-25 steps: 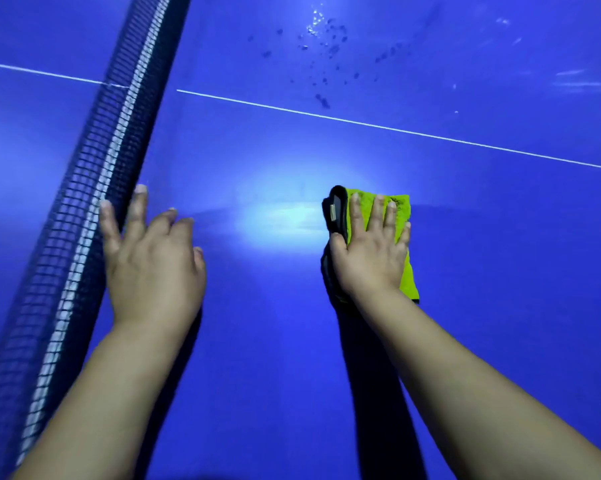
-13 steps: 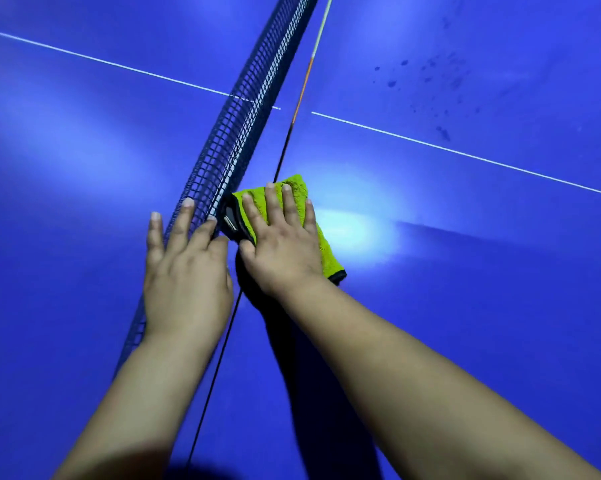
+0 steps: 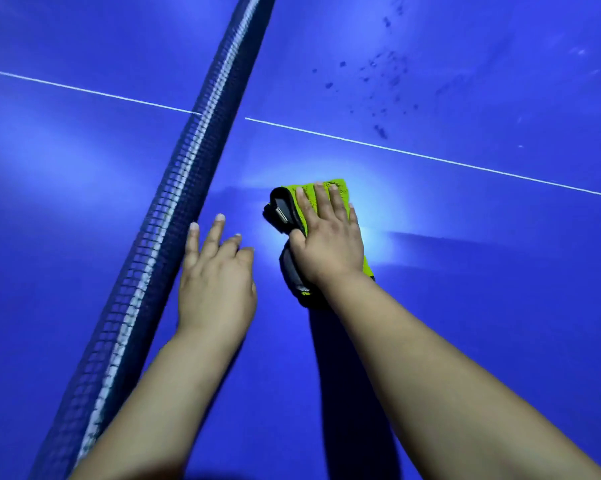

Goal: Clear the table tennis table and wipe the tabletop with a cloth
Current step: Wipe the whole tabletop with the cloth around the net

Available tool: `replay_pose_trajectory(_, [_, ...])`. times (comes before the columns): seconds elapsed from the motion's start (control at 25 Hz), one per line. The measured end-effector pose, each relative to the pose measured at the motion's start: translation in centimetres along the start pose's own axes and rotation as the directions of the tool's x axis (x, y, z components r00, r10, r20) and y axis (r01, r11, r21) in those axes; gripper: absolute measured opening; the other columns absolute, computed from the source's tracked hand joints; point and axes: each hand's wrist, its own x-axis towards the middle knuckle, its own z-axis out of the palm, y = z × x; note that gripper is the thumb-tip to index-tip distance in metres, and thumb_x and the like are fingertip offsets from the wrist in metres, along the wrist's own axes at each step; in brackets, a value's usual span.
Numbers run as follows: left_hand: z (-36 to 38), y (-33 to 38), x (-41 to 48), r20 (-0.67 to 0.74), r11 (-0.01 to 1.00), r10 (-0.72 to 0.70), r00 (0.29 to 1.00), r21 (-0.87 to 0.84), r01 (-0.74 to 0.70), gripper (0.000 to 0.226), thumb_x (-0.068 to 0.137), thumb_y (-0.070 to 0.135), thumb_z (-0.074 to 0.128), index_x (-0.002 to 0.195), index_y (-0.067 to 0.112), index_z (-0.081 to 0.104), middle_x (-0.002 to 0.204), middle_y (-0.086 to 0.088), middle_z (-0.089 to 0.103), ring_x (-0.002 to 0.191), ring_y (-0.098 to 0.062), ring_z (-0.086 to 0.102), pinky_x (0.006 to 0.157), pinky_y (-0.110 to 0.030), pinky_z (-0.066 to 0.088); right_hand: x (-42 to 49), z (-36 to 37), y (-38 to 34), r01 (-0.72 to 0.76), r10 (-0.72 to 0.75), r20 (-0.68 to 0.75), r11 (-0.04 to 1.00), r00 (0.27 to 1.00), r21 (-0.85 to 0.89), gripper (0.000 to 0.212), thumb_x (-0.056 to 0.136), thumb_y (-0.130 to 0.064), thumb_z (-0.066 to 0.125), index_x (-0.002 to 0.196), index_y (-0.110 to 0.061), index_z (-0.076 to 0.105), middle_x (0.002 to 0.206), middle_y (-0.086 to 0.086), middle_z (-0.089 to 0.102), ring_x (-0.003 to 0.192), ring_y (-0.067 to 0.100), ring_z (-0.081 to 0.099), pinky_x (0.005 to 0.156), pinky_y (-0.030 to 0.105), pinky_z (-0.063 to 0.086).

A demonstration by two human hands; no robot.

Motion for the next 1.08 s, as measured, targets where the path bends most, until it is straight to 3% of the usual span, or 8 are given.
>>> replay_pose_trajectory(0.4, [3.4, 19.8, 3.7, -0.004, 0.955, 0.275, 0.961, -0.118, -0.274, 0.009, 0.076, 0.003, 0.064, 0.079, 0.011, 0.066, 0.106, -0.010, 0.067, 0.130, -0.033, 0.042, 0.112, -0.045, 0.006, -4.1, -4.3, 24.1, -0.391, 0.393, -0.103, 0.919, 0.914, 0.037, 0.065, 0.094, -0.037, 0.040, 0.153, -0.033, 0.013, 0.162, -0.004, 0.005, 0.148, 0.016, -0.003, 0.120, 0.038, 0.000])
replay_pose_trajectory(0.64, [4.9, 25.9, 3.8, 0.005, 0.925, 0.332, 0.943, -0.197, -0.324, 0.017, 0.079, 0.005, 0.062, 0.094, 0.010, 0.067, 0.118, -0.010, 0.063, 0.129, -0.030, 0.043, 0.112, -0.048, 0.017, -7.8, -6.5, 35.0, -0.587, 0.596, -0.149, 0.803, 0.789, 0.101, 0.063, 0.095, -0.036, 0.041, 0.153, -0.032, 0.018, 0.162, -0.002, 0.009, 0.148, 0.017, 0.001, 0.120, 0.038, 0.005])
replay_pose_trajectory(0.84, [4.7, 22.3, 3.9, -0.031, 0.928, 0.297, 0.954, -0.225, -0.297, 0.023, 0.078, 0.003, 0.062, 0.100, 0.007, 0.067, 0.119, -0.013, 0.063, 0.126, -0.032, 0.047, 0.112, -0.048, 0.020, -6.6, -6.2, 33.0, -0.688, 0.687, -0.111, 0.725, 0.718, 0.037, 0.064, 0.096, -0.038, 0.034, 0.154, -0.031, 0.009, 0.162, 0.005, 0.003, 0.149, 0.023, -0.003, 0.119, 0.045, 0.002])
replay_pose_trajectory(1.08, [2.6, 9.3, 6.2, -0.093, 0.986, 0.106, 0.990, -0.121, -0.117, 0.027, 0.076, 0.004, 0.066, 0.103, 0.002, 0.066, 0.118, -0.021, 0.061, 0.127, -0.037, 0.043, 0.111, -0.052, 0.015, -1.6, -3.6, 19.4, -0.499, 0.490, -0.113, 0.864, 0.864, -0.068, 0.067, 0.095, -0.044, 0.032, 0.154, -0.030, 0.004, 0.162, 0.005, -0.001, 0.149, 0.022, -0.006, 0.118, 0.046, -0.002])
